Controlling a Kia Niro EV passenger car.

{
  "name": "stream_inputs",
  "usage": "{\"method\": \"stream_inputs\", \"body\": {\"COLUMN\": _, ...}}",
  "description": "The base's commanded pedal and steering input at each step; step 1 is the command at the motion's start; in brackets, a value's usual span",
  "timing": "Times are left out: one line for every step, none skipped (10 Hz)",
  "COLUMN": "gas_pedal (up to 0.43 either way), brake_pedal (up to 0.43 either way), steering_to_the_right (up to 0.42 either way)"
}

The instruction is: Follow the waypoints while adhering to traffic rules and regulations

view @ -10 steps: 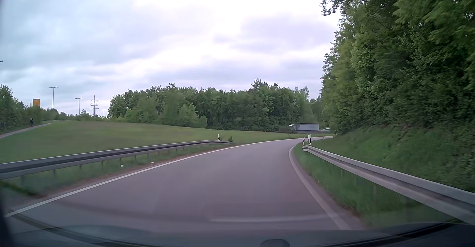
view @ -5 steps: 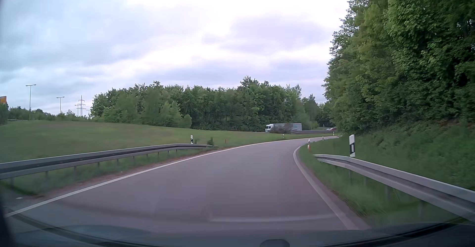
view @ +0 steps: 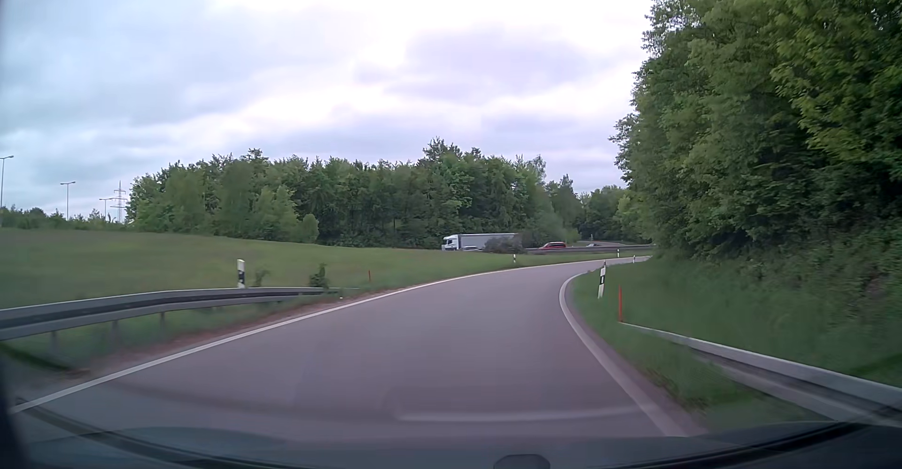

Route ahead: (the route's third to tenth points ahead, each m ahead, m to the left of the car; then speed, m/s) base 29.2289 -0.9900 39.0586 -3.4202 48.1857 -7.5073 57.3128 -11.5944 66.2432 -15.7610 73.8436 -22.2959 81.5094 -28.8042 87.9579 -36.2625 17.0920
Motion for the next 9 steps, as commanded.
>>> {"method": "stream_inputs", "body": {"gas_pedal": 0.15, "brake_pedal": 0.0, "steering_to_the_right": 0.04}}
{"method": "stream_inputs", "body": {"gas_pedal": 0.15, "brake_pedal": 0.0, "steering_to_the_right": 0.04}}
{"method": "stream_inputs", "body": {"gas_pedal": 0.15, "brake_pedal": 0.0, "steering_to_the_right": 0.039}}
{"method": "stream_inputs", "body": {"gas_pedal": 0.157, "brake_pedal": 0.0, "steering_to_the_right": 0.038}}
{"method": "stream_inputs", "body": {"gas_pedal": 0.157, "brake_pedal": 0.0, "steering_to_the_right": 0.038}}
{"method": "stream_inputs", "body": {"gas_pedal": 0.157, "brake_pedal": 0.0, "steering_to_the_right": 0.037}}
{"method": "stream_inputs", "body": {"gas_pedal": 0.157, "brake_pedal": 0.0, "steering_to_the_right": 0.038}}
{"method": "stream_inputs", "body": {"gas_pedal": 0.157, "brake_pedal": 0.0, "steering_to_the_right": 0.037}}
{"method": "stream_inputs", "body": {"gas_pedal": 0.157, "brake_pedal": 0.0, "steering_to_the_right": 0.037}}
